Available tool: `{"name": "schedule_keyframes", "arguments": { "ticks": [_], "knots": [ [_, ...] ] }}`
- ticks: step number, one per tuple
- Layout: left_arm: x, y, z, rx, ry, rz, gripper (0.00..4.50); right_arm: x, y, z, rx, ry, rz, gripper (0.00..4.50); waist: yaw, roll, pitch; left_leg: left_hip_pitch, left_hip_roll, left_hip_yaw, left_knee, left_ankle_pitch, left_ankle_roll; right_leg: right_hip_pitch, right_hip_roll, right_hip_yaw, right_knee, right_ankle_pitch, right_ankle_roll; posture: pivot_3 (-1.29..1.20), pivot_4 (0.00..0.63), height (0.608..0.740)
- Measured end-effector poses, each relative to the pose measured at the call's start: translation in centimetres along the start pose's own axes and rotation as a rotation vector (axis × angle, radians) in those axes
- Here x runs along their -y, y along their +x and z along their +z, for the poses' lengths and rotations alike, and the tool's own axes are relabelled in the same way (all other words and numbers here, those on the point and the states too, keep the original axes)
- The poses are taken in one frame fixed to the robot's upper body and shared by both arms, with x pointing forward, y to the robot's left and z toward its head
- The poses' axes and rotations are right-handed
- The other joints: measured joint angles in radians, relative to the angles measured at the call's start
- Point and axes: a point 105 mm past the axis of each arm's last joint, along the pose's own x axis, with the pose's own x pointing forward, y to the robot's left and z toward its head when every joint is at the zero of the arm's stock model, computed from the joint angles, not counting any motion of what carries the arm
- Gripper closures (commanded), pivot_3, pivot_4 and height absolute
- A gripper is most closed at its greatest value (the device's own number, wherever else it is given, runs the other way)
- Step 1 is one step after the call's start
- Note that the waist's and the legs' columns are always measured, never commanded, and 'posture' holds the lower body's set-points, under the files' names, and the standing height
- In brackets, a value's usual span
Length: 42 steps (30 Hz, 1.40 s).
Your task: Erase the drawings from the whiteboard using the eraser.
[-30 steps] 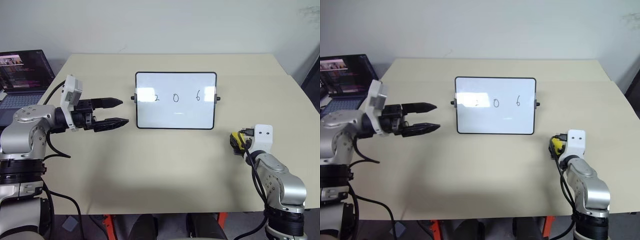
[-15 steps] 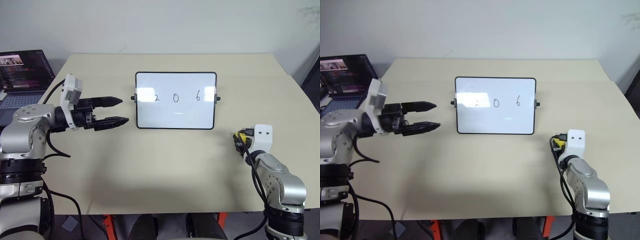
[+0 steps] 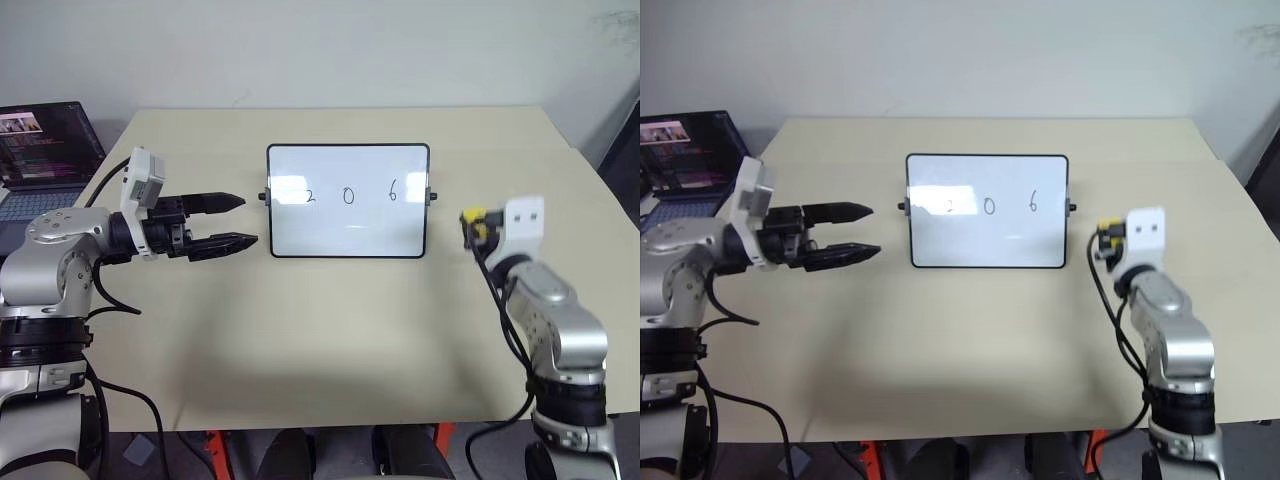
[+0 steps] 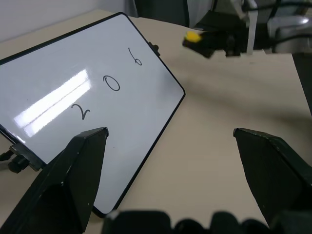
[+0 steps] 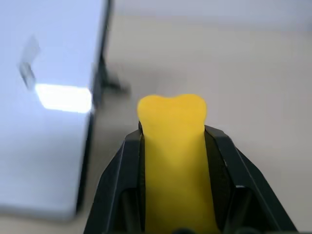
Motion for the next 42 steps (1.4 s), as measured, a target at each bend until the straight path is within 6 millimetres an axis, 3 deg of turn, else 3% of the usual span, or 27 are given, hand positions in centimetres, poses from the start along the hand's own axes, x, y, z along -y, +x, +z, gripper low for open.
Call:
{"name": "schedule_keyframes", "arguments": {
  "ticks": [8,18,21,32,42],
  "knots": [
    [-0.1,0.1,0.3,0.005,0.015,0.0,0.0,-3.2,5.0,3.9,0.176,-0.044,0.112,3.23,-0.01,0.0,0.0,-0.002,0.0,0.003,0.0,0.0,0.0,-0.003,-0.001,0.002,0.0,0.0,0.0,0.0,0.15,0.74],
    [0.5,-0.1,-0.1,-0.007,0.01,0.013,0.0,-7.0,7.1,2.1,0.175,-0.057,0.228,3.23,-0.016,0.0,0.0,-0.004,0.001,0.004,0.0,0.0,0.0,-0.007,-0.001,0.003,0.001,0.0,0.0,0.0,0.15,0.74],
    [0.8,-0.4,-0.1,-0.005,0.009,0.019,0.0,-7.5,7.2,2.3,0.188,-0.054,0.249,3.23,-0.016,0.0,0.0,-0.006,0.001,0.004,0.0,0.0,0.0,-0.009,-0.001,0.004,0.002,0.0,0.0,0.0,0.15,0.74],
    [1.5,-1.6,0.2,-0.012,0.017,0.065,0.0,-8.3,6.8,-0.1,0.11,-0.052,0.279,3.23,-0.015,-0.001,0.0,-0.011,0.001,0.005,0.003,0.0,0.0,-0.015,-0.002,0.004,0.008,0.0,0.0,0.0,0.15,0.74],
    [1.9,-1.7,0.4,-0.011,0.015,0.076,0.0,-8.9,3.5,-4.0,-0.029,-0.107,0.302,3.23,-0.013,-0.003,-0.001,-0.009,0.0,0.004,0.008,0.0,0.0,-0.014,-0.002,0.005,0.015,0.0,0.0,0.0,0.15,0.74]
  ]
}}
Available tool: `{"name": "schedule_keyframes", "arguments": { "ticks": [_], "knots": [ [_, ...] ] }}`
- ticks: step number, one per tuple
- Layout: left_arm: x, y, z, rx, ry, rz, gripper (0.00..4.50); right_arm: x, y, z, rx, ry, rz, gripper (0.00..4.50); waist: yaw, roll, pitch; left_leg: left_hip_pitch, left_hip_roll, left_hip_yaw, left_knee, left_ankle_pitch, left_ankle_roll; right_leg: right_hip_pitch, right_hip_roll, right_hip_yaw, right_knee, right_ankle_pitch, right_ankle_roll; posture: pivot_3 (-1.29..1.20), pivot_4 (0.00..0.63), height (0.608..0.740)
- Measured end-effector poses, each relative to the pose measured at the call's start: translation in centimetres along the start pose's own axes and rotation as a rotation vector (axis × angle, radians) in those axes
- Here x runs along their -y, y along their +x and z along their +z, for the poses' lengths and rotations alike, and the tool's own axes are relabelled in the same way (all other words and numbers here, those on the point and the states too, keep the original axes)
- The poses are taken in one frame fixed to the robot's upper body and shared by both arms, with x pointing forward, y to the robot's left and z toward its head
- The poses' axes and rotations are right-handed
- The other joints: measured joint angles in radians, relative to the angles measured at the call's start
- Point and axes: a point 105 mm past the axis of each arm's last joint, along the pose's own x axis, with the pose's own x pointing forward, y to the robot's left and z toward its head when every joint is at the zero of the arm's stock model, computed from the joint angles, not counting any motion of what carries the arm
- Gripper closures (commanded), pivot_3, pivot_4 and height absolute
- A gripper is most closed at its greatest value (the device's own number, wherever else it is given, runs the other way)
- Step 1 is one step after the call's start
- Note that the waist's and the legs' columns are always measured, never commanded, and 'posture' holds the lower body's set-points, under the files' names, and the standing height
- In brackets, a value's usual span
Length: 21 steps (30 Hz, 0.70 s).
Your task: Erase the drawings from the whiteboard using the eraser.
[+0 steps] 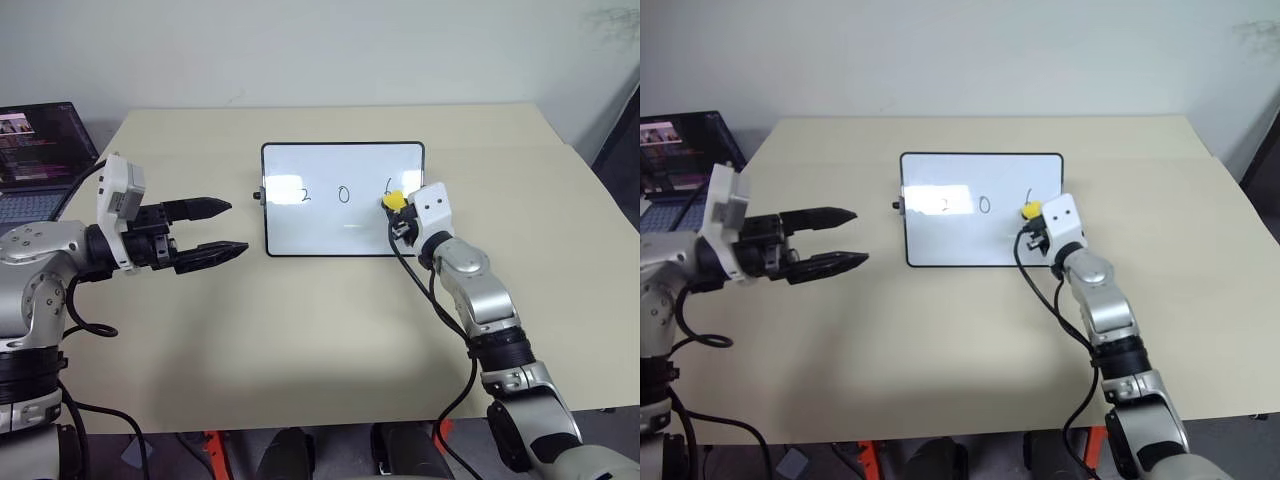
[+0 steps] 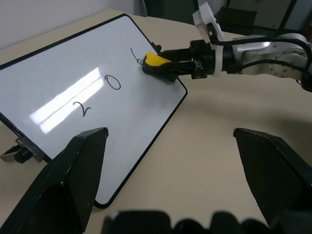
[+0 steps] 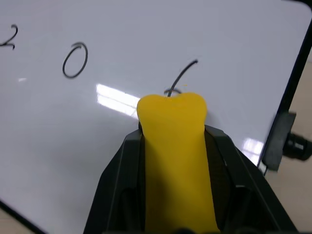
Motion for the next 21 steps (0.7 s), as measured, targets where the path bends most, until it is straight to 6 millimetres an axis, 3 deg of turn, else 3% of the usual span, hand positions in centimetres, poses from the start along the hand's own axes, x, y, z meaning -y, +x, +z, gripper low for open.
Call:
{"name": "schedule_keyframes", "arguments": {
  "ticks": [6,11,13,18,21],
  "knots": [
    [0.0,-0.1,-0.1,-0.004,-0.002,-0.001,0.0,-0.1,-1.9,-2.0,-0.076,0.011,-0.007,3.23,0.002,0.0,0.0,0.001,0.0,0.0,0.004,0.0,0.0,0.001,0.0,0.0,0.002,0.0,0.0,0.0,0.15,0.74],
    [-0.1,-0.2,-0.1,-0.001,-0.006,0.001,0.0,0.2,-1.9,-1.5,-0.056,0.047,-0.022,3.23,0.0,0.0,0.0,0.001,0.0,0.0,0.005,0.0,0.0,0.001,0.001,0.0,0.002,0.0,0.0,0.0,0.15,0.74],
    [-0.2,-0.2,0.0,0.001,-0.006,0.002,0.0,0.9,-1.5,0.2,0.004,0.052,-0.046,3.23,0.0,0.0,0.001,0.0,0.0,0.0,0.005,0.0,0.0,0.001,0.001,0.0,0.002,0.0,0.0,0.0,0.15,0.74],
    [-0.6,0.0,0.3,0.007,0.003,0.002,0.0,2.3,-0.3,7.1,0.243,0.038,-0.103,3.23,-0.001,0.0,0.001,-0.001,0.0,-0.001,0.005,0.0,0.0,0.0,0.001,-0.001,0.001,0.0,0.0,0.0,0.15,0.74],
    [-0.7,0.3,0.4,0.008,0.002,-0.005,0.0,2.9,0.4,9.0,0.303,0.029,-0.136,3.23,-0.002,0.0,0.001,-0.002,0.0,-0.001,0.005,0.0,0.0,0.0,0.0,-0.001,0.001,0.0,0.0,0.0,0.15,0.74]
  ]
}}
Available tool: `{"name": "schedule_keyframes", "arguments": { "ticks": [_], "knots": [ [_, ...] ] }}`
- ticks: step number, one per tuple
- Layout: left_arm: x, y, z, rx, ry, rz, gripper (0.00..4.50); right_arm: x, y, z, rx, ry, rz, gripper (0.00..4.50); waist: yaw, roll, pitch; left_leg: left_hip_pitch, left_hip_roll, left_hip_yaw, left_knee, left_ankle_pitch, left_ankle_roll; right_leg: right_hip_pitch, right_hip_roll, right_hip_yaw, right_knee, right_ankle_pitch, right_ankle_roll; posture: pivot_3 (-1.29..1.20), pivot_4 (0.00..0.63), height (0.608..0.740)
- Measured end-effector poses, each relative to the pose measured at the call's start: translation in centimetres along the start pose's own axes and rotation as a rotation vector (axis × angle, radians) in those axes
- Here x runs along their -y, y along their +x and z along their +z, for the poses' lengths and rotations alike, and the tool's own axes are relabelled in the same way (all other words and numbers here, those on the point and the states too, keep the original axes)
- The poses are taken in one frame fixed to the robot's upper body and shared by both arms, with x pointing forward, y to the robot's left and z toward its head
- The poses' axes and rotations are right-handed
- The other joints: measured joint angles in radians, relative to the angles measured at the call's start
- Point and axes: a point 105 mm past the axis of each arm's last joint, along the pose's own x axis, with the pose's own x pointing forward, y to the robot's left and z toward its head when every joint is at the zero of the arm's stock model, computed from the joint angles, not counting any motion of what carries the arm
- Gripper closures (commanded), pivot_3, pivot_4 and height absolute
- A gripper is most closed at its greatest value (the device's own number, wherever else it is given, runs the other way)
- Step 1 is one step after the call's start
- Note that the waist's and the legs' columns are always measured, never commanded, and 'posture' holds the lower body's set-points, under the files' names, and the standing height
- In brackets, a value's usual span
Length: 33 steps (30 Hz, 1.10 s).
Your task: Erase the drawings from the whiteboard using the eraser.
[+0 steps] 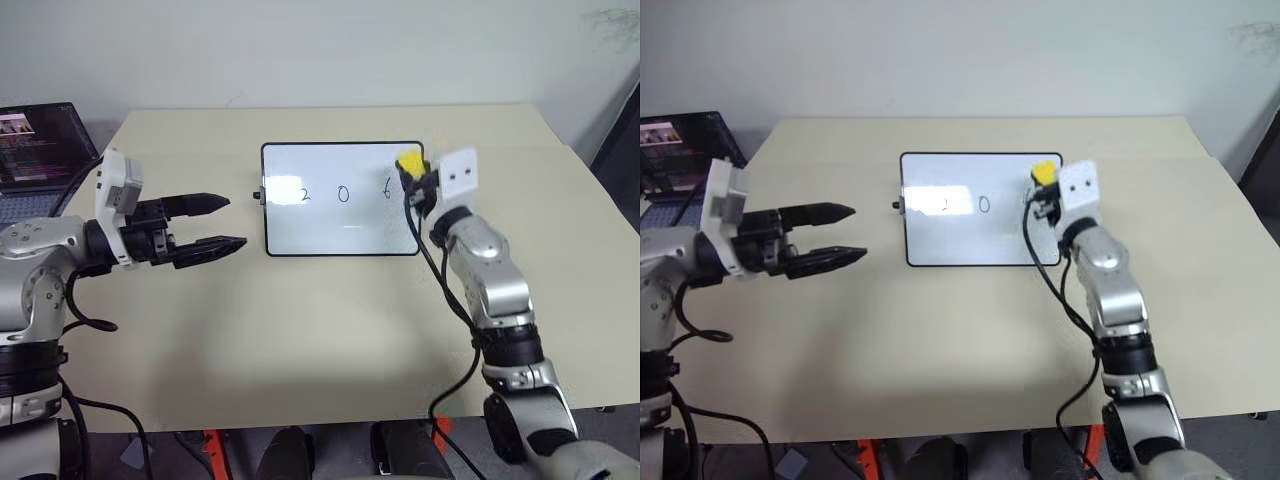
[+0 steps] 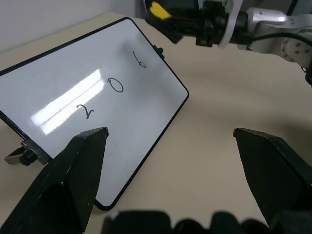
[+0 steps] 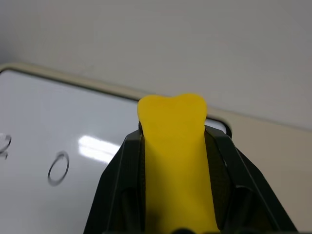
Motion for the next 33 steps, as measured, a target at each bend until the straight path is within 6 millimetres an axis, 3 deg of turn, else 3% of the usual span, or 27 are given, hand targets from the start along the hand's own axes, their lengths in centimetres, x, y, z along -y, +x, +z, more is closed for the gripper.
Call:
{"name": "schedule_keyframes", "arguments": {
  "ticks": [3,10,18,33],
  "knots": [
    [-0.2,0.0,0.0,0.002,0.005,0.002,0.0,0.1,1.0,-0.4,-0.013,-0.013,-0.008,3.23,0.0,0.0,0.0,0.0,0.0,0.0,0.0,0.0,0.0,0.0,0.0,0.0,0.0,0.0,0.0,0.0,0.15,0.74],
    [-0.1,-0.1,-0.3,0.0,-0.007,-0.002,0.0,-0.3,3.1,-4.7,-0.152,-0.088,0.01,3.23,-0.003,0.0,0.0,-0.001,0.0,0.0,0.0,0.0,0.0,-0.001,0.0,0.0,0.0,0.0,0.0,0.0,0.15,0.74],
    [0.3,-0.6,-0.5,-0.015,-0.002,0.024,0.0,-0.5,3.4,-5.0,-0.153,-0.105,0.035,3.23,-0.005,0.0,0.0,0.001,0.0,0.001,0.001,0.0,0.0,0.0,0.0,0.001,0.002,0.0,0.0,0.0,0.15,0.74],
    [0.5,-0.6,-0.3,-0.013,-0.002,0.04,0.0,-3.0,-2.4,-8.6,-0.279,-0.086,0.139,3.23,0.0,-0.001,-0.001,0.001,0.0,0.0,0.001,0.0,0.0,0.001,0.0,0.0,0.001,0.0,0.0,0.0,0.15,0.74]
  ]
}}
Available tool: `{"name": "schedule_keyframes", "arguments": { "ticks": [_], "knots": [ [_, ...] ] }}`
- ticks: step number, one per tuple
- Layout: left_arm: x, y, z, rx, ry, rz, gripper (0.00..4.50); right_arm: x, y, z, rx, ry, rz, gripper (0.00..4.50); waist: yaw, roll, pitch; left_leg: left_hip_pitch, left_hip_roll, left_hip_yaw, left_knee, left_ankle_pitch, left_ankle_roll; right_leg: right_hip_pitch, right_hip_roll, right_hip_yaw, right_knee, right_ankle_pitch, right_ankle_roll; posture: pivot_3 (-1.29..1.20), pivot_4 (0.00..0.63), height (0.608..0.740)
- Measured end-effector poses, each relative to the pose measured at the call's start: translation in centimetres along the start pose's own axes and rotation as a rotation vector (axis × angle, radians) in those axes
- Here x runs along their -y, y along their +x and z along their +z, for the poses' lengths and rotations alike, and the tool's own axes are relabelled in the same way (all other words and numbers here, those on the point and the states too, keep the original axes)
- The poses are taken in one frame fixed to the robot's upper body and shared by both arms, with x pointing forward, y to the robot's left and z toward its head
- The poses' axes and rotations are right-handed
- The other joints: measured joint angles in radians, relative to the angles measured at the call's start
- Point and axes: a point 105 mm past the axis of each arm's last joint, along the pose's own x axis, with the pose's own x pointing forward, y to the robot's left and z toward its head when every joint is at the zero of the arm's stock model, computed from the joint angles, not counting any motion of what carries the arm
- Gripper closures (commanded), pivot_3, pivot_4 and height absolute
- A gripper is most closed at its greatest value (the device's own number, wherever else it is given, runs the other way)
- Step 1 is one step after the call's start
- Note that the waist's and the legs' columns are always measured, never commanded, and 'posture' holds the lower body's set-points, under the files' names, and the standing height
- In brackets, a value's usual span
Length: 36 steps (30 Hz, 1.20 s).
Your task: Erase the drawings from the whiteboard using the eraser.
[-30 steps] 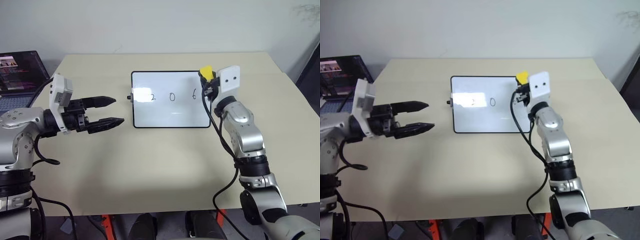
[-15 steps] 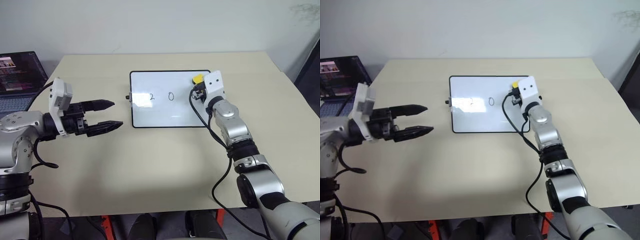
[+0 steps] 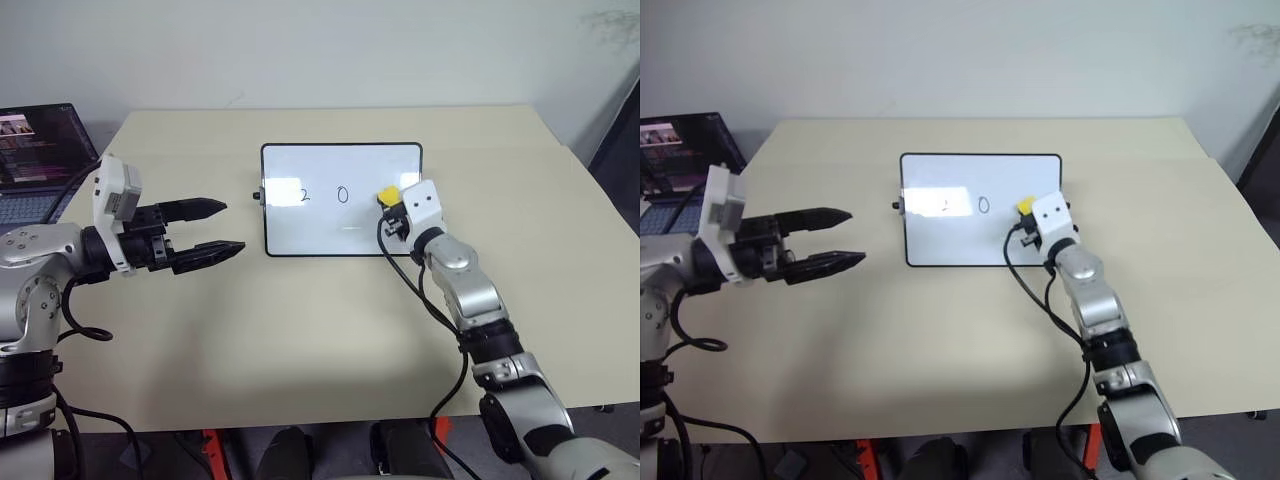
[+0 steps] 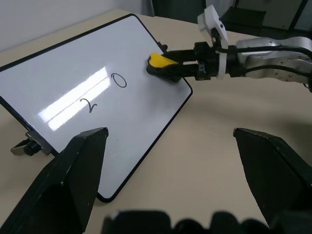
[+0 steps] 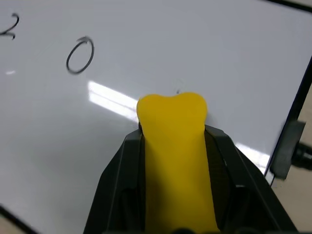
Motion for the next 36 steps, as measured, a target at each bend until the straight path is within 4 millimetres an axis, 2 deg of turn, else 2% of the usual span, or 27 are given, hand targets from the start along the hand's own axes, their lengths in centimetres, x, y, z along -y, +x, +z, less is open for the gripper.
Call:
{"name": "schedule_keyframes", "arguments": {
  "ticks": [6,12,16,23,28,32,36],
  "knots": [
    [0.0,0.0,0.0,0.001,0.0,-0.002,0.0,-0.5,-1.5,-1.5,-0.063,-0.005,0.022,3.23,0.0,-0.001,0.0,0.002,0.0,0.0,0.0,0.0,0.0,0.001,0.0,0.0,0.0,0.0,0.0,0.0,0.15,0.74],
    [0.0,0.0,0.1,0.003,0.003,-0.003,0.0,0.0,-1.7,-1.3,-0.061,-0.002,0.016,3.23,0.001,-0.001,0.0,0.002,0.0,0.0,0.0,0.0,0.0,0.001,0.0,0.0,0.0,0.0,0.0,0.0,0.15,0.74],
    [-0.1,0.0,0.1,0.005,0.005,-0.002,0.0,1.4,-1.7,-0.5,-0.031,0.041,-0.032,3.23,0.001,-0.001,0.0,0.0,0.0,0.0,0.0,0.0,0.0,0.0,0.0,0.0,0.0,0.0,0.0,0.0,0.15,0.74],
    [-0.1,-0.1,0.1,0.013,0.017,-0.008,0.0,1.7,-1.2,3.6,0.105,0.068,-0.057,3.23,-0.001,0.0,0.001,-0.001,0.0,0.0,-0.001,0.0,0.0,-0.002,0.0,0.0,-0.002,0.0,0.0,0.0,0.15,0.74],
    [0.0,0.0,0.0,0.019,0.016,-0.014,0.0,1.6,-0.7,3.6,0.105,0.068,-0.057,3.23,0.0,0.0,0.001,-0.002,0.0,0.0,-0.001,0.0,0.0,-0.002,0.0,0.0,-0.002,0.0,0.0,0.0,0.15,0.74],
    [0.0,0.2,0.0,0.02,0.023,-0.021,0.0,1.4,1.0,3.1,0.08,0.038,-0.061,3.23,-0.002,0.0,0.001,-0.001,0.0,0.0,-0.001,0.0,0.0,-0.002,0.0,0.0,-0.001,0.0,0.0,0.0,0.15,0.74],
    [0.0,0.2,0.0,0.02,0.021,-0.021,0.0,1.3,1.7,2.3,0.075,0.002,-0.062,3.23,-0.003,0.0,0.001,-0.002,0.0,0.0,-0.001,0.0,0.0,-0.002,0.0,0.0,-0.002,0.0,0.0,0.0,0.15,0.74]
  ]
}}
